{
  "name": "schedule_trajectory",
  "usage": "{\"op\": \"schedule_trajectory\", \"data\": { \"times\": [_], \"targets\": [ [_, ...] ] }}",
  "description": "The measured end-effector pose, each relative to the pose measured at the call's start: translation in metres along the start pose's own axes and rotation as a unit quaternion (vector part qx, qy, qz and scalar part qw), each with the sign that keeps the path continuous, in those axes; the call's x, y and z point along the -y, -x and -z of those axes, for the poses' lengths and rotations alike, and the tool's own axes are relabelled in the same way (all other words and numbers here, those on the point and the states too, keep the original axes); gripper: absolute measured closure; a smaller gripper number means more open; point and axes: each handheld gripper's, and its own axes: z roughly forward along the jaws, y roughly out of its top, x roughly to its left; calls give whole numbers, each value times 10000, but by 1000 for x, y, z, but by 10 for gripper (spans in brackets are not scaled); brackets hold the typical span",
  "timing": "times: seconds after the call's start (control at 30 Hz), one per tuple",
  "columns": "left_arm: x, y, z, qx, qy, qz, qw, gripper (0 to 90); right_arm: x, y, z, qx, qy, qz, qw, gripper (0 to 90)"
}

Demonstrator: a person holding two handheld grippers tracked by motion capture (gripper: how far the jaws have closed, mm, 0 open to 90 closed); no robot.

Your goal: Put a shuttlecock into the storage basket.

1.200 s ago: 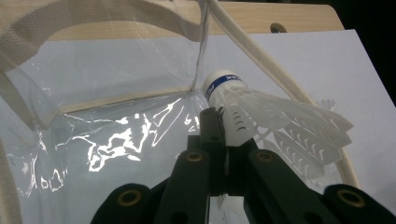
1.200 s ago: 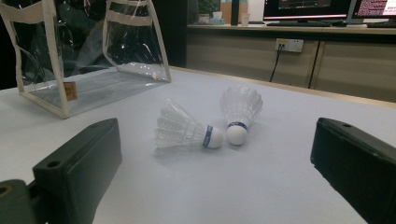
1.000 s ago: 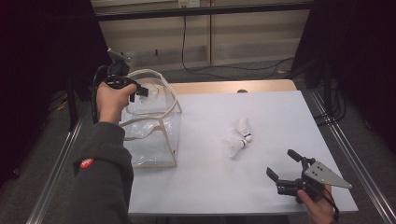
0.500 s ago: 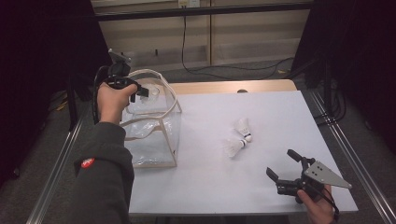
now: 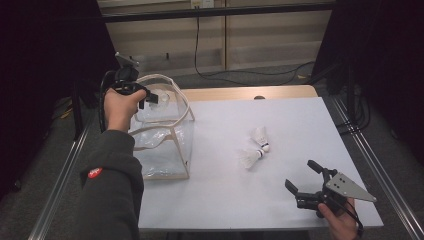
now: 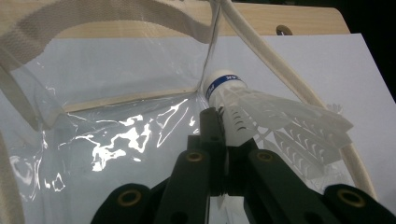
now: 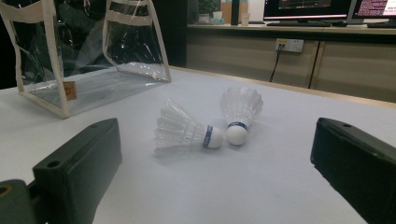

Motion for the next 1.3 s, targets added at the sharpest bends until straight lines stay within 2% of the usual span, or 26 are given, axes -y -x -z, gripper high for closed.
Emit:
{"op": "schedule_trajectory", "data": {
  "times": [0.93, 1.3],
  "targets": [
    [-6, -3, -11, -40, 17, 208, 9998, 897, 0, 1, -1, -11, -1, -37, 10000, 19],
    [-8, -7, -14, -147, -2, 267, 9995, 896, 0, 1, -1, -7, -10, -16, 10000, 19]
  ]
}}
